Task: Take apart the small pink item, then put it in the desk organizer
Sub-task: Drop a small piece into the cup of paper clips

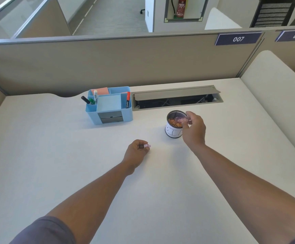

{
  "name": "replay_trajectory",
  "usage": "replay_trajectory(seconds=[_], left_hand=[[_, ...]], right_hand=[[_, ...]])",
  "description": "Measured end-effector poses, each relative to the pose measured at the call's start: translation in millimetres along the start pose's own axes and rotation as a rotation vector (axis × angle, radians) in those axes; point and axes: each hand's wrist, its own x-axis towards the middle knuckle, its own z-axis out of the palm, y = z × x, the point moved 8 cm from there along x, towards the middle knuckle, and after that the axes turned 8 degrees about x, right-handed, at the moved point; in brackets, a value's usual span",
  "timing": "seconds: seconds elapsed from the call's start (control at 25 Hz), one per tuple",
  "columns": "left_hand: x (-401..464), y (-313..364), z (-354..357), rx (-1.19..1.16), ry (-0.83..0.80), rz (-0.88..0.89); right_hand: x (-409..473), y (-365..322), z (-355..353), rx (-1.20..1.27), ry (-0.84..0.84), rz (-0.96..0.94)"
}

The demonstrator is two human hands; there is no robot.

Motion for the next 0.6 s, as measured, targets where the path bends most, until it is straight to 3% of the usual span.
replay_trajectory(seconds=[0.6], left_hand=[[-1,-2,0,-0.015,-0.004,-0.008]], right_hand=[[6,-18,-5,0.122,0.053,-0.11]])
